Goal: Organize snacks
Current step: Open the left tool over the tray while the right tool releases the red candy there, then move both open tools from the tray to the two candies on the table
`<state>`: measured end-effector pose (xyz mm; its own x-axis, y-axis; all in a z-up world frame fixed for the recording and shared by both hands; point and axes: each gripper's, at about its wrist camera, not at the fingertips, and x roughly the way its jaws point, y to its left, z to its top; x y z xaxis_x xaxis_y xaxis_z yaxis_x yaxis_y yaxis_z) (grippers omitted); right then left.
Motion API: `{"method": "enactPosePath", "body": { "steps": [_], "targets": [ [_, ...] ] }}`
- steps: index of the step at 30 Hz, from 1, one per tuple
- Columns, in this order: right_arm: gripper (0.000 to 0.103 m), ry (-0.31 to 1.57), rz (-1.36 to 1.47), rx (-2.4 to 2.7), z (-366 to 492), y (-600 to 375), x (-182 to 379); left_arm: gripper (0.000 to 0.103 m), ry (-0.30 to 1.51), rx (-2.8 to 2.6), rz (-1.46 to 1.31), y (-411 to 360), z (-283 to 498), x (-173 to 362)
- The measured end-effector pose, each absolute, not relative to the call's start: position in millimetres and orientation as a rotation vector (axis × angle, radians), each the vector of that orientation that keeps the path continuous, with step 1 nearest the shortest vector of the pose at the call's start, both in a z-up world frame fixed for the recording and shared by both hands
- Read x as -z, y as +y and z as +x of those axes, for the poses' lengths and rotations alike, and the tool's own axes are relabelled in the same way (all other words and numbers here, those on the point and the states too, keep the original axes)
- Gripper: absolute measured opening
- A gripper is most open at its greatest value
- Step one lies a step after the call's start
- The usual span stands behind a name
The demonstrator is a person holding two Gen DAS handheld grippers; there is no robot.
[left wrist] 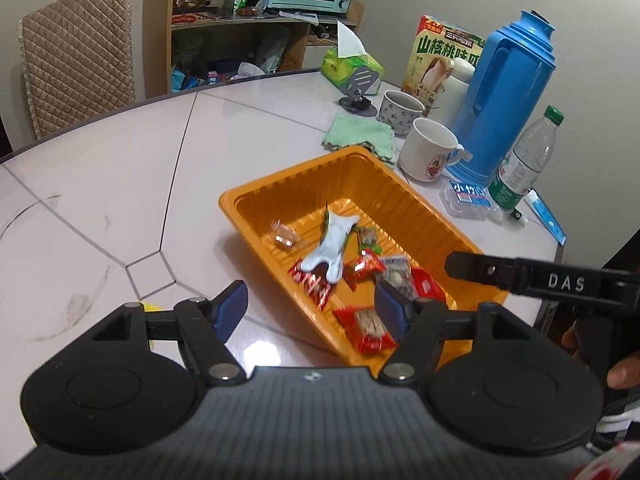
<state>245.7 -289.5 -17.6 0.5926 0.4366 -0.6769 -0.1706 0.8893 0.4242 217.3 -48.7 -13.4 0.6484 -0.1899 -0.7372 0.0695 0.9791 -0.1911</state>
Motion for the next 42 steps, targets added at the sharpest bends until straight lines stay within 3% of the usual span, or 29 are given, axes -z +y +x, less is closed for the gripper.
{"method": "enactPosePath", "body": {
  "steps": [19,42],
  "targets": [
    [0.082,0.913,0.277,-0.483,185.7,-265.2,9.1,0.067,0.893,0.051,-0.198,-19.4,134.5,13.9],
    [0.082,1.022,0.173,-0.703,163.8,-185.8,30.9,0.067,0.941,-0.100,-0.249,31.8,91.4,27.5]
  ]
}}
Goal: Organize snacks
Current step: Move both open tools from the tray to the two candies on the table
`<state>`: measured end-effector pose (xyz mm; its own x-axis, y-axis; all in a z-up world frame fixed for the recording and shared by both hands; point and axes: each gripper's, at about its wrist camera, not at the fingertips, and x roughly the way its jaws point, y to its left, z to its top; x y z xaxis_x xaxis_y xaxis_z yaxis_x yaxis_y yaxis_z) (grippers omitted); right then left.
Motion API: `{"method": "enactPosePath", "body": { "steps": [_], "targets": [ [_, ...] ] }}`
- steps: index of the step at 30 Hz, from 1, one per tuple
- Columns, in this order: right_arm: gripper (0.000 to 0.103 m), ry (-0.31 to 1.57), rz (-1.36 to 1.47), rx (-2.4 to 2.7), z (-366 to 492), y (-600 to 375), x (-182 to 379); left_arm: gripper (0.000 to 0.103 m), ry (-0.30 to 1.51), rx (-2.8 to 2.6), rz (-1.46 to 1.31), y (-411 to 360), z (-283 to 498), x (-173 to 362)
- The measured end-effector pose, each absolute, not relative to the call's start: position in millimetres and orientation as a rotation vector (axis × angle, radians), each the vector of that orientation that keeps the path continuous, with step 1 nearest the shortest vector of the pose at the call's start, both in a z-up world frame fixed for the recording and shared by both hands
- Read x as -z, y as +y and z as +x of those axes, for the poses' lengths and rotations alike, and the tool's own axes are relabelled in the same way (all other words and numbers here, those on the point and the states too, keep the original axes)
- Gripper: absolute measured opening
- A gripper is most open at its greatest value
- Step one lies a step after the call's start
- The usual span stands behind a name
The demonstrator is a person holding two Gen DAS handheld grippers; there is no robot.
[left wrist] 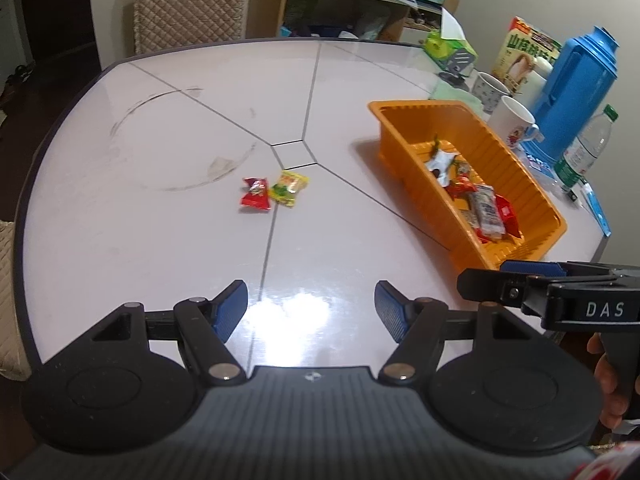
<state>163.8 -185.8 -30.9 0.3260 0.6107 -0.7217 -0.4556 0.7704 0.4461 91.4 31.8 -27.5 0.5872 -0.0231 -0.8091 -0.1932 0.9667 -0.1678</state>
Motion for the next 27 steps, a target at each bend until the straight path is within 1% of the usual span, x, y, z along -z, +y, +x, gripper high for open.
{"method": "enactPosePath", "body": {
  "steps": [13,27],
  "targets": [
    [0.082,1.046,0.135,-0.723,180.0,-142.3,47.5,0.066,0.945,-0.162,-0.248,63.7,96.7,41.0],
    [0.082,1.074,0.119,-0.689,208.9,-109.6,63.4,0.066,0.961,-0.165,-0.244,86.0,129.3,61.3]
  ]
}}
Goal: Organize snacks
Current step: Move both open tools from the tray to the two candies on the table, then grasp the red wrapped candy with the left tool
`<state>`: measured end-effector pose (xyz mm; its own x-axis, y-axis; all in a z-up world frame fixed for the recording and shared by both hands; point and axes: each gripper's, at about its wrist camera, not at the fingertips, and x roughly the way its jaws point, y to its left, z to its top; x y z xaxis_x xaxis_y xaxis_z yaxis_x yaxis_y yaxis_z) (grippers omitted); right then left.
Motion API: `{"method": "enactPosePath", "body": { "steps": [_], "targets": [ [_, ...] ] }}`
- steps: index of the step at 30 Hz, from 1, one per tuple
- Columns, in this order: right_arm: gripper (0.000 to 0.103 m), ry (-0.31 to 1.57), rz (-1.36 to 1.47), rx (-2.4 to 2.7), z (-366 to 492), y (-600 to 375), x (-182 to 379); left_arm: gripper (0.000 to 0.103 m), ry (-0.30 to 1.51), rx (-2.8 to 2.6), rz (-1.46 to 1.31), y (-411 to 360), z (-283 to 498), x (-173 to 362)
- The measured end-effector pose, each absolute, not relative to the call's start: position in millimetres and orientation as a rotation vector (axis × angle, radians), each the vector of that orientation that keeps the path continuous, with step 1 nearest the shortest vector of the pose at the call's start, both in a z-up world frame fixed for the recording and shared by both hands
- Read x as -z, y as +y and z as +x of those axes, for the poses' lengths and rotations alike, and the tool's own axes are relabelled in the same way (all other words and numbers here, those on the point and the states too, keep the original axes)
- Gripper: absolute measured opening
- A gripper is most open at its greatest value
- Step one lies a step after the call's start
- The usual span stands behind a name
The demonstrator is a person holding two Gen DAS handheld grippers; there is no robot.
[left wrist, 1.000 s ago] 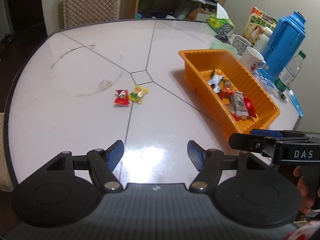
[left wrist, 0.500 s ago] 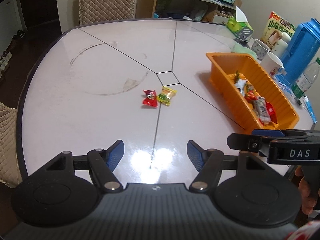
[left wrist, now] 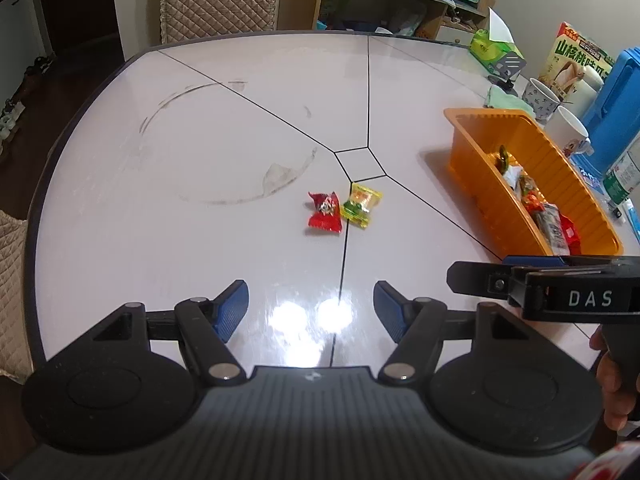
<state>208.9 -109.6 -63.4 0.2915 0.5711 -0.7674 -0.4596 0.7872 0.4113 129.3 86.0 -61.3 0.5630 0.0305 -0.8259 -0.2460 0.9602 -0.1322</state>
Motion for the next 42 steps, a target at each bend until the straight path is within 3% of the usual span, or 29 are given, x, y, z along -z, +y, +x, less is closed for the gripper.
{"method": "enactPosePath", "body": {
  "steps": [28,38,42],
  "targets": [
    [0.082,1.066,0.161,-0.597,263.6,-87.8,77.3,0.042,0.946,-0.092,-0.172,93.4,221.5,103.6],
    [0.082,1.057,0.147,-0.617,267.7,-77.5,78.0,0.018,0.950,-0.071,-0.174,97.5,224.2,110.2],
    [0.081,1.050,0.115,-0.637,268.8,-68.0,79.7,0.016,0.948,-0.081,-0.171,102.0,219.0,109.1]
  ]
}}
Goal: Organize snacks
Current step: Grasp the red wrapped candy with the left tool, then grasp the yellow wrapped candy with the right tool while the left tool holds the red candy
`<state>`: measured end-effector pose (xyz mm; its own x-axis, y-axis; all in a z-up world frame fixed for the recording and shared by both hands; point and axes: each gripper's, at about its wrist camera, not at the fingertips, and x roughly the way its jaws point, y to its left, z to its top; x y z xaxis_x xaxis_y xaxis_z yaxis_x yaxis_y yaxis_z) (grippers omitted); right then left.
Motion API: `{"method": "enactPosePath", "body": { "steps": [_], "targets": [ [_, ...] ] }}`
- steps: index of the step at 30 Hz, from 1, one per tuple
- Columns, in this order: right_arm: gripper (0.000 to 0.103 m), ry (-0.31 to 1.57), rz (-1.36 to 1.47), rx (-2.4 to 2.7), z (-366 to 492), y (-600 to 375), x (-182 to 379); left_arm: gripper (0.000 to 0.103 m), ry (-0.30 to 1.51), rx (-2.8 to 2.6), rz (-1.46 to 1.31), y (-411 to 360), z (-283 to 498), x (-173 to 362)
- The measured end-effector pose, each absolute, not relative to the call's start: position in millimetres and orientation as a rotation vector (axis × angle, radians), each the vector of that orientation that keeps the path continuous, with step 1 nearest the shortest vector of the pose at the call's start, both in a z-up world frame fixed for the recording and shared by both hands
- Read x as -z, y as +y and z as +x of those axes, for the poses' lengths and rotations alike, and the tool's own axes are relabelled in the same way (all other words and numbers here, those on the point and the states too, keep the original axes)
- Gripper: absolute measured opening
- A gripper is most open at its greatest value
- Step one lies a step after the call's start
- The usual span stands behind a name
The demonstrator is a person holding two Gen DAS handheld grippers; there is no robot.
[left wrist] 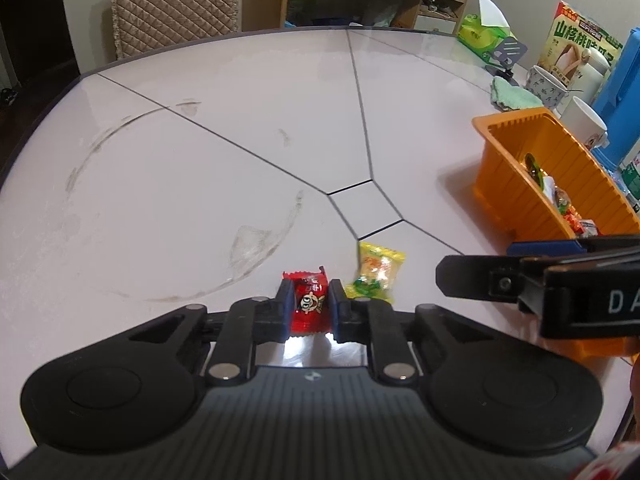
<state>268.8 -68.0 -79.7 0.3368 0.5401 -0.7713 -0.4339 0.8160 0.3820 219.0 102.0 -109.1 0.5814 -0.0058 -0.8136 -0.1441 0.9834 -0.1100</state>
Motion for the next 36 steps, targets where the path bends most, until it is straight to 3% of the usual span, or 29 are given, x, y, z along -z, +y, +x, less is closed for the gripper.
{"method": "enactPosePath", "body": {
  "steps": [3,6,12,19,24,36],
  "targets": [
    [0.078,1.048,0.095,-0.658,269.1,-59.6,82.1,0.016,0.951,-0.109,-0.191,112.6,213.3,108.5],
    [0.060,1.071,0.084,-0.694,271.7,-47.9,89.3,0.016,0.953,-0.148,-0.212,126.0,206.3,107.5],
    [0.046,1.096,0.059,-0.714,276.1,-26.8,103.9,0.016,0.956,-0.209,-0.251,149.2,193.1,106.5],
    [0.042,1.046,-0.040,-0.727,273.3,-3.7,108.5,0.016,0.957,-0.234,-0.279,158.6,187.6,105.7],
    [0.031,0.973,-0.179,-0.758,261.9,10.6,111.2,0.017,0.962,-0.238,-0.286,156.2,188.7,106.9],
    [0.022,0.877,-0.303,-0.794,245.4,15.5,122.9,0.019,0.971,-0.232,-0.259,149.8,191.8,111.3]
  ]
}}
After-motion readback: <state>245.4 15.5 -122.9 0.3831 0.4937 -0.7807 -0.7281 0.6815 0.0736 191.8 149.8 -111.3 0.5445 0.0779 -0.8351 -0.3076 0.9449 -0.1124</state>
